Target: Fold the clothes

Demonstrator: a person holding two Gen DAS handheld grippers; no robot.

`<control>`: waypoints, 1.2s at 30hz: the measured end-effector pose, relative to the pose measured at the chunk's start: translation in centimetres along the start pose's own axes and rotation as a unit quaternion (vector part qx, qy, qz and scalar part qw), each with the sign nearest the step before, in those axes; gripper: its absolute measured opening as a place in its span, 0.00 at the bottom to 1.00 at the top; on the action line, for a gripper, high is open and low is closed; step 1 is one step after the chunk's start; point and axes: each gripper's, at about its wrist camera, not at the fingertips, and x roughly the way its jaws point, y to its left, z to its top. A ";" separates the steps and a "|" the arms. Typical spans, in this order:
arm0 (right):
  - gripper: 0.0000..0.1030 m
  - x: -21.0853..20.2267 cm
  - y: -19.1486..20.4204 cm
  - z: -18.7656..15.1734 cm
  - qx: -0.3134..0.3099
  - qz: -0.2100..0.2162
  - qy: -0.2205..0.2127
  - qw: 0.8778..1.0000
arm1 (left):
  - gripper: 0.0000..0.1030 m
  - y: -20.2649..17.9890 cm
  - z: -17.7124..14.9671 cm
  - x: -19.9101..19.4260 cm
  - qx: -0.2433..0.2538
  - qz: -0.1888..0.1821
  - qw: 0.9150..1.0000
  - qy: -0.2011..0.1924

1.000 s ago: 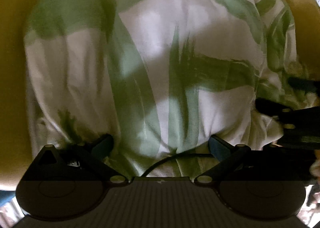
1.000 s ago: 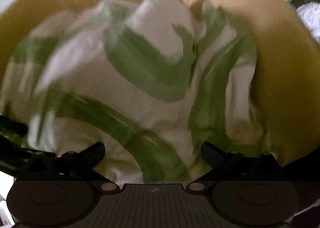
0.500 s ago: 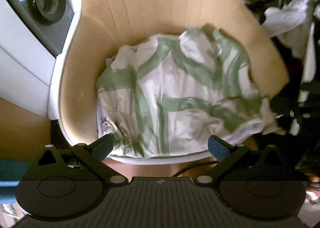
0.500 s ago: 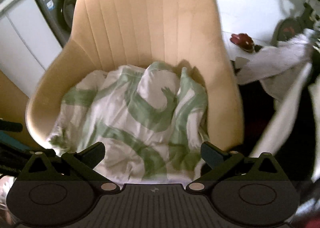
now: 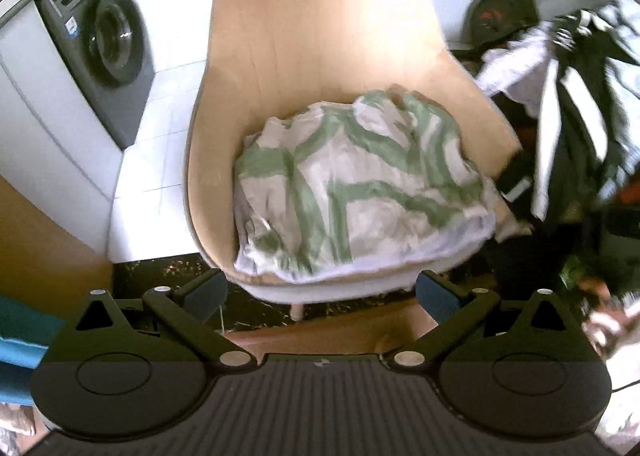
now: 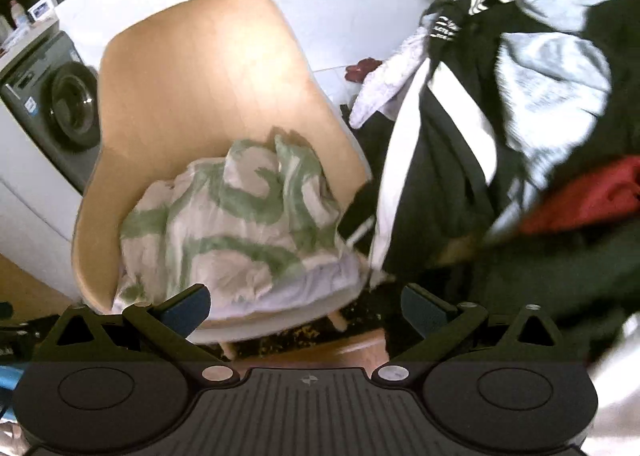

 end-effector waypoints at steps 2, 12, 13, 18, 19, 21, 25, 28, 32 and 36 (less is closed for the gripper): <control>0.99 -2.4 1.7 -2.4 -0.012 -0.005 -0.014 1.000 | 0.99 0.4 -1.9 -1.4 0.000 -0.010 1.000 -0.003; 0.99 -10.9 5.9 -10.3 -0.055 -0.028 -0.051 0.997 | 0.99 0.2 -6.3 -5.6 -0.021 -0.049 0.999 0.002; 0.99 -11.6 6.0 -10.8 -0.056 -0.031 -0.058 0.996 | 0.99 0.0 -6.7 -5.9 -0.021 -0.050 0.998 0.002; 0.99 -13.0 6.3 -12.2 -0.061 -0.041 -0.074 0.995 | 0.99 -1.4 -8.2 -7.2 -0.007 -0.031 0.999 -0.011; 0.99 -13.0 6.3 -12.5 -0.063 -0.044 -0.073 0.994 | 0.99 -1.5 -8.3 -7.4 -0.009 -0.031 0.999 -0.011; 0.99 -13.0 6.2 -12.7 -0.065 -0.049 -0.066 0.994 | 1.00 -1.6 -8.4 -7.6 -0.016 -0.032 0.999 -0.011; 0.99 -13.6 5.8 -13.5 -0.073 -0.051 -0.071 0.994 | 1.00 -1.9 -8.8 -7.8 -0.031 -0.057 0.998 -0.006; 0.99 -14.3 5.0 -13.7 -0.072 -0.050 -0.081 0.993 | 0.99 -2.7 -8.9 -7.7 -0.031 -0.057 0.998 0.000; 0.99 -14.9 3.8 -13.9 -0.062 -0.051 -0.090 0.993 | 0.99 -3.8 -9.0 -7.9 -0.023 -0.064 0.998 -0.002; 0.99 -15.0 2.7 -14.3 -0.046 -0.055 -0.089 0.993 | 0.99 -4.9 -9.1 -7.9 -0.006 -0.056 0.998 0.000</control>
